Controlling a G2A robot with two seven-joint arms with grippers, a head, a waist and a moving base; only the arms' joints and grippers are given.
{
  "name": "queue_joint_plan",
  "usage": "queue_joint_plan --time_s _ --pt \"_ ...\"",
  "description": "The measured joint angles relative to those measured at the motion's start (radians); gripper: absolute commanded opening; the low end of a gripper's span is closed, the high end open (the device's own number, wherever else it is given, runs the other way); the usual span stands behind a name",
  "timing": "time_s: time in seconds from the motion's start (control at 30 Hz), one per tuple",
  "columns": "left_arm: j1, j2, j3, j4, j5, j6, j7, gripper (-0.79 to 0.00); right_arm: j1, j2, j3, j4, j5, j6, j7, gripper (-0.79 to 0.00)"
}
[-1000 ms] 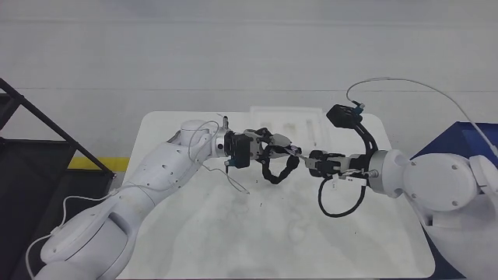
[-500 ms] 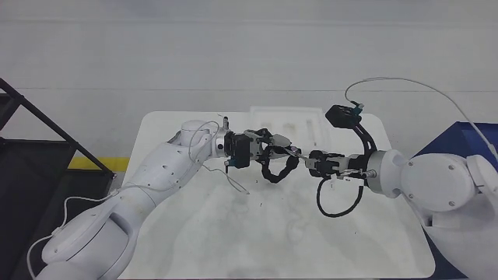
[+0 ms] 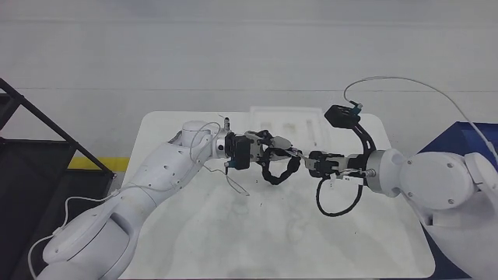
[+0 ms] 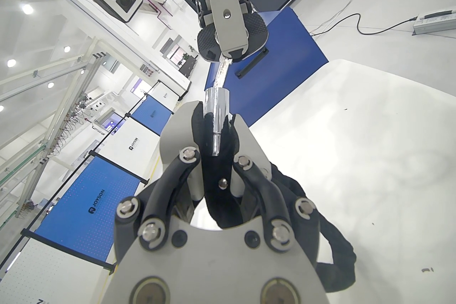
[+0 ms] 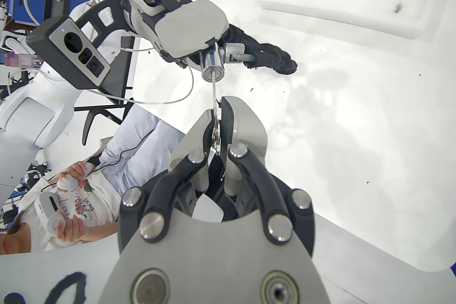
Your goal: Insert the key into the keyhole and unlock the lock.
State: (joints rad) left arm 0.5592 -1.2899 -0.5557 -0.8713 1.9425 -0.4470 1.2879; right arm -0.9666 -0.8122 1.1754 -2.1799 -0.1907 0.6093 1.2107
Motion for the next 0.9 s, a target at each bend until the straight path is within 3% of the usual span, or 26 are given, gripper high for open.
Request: queue_joint_plan --time_s 0.9 --pt "0.001 0.002 -0.008 -0.012 0.062 0.041 0.023 -0.785 0.061 0.033 -0.074 0.031 0.061 0.004 -0.004 -0.785"
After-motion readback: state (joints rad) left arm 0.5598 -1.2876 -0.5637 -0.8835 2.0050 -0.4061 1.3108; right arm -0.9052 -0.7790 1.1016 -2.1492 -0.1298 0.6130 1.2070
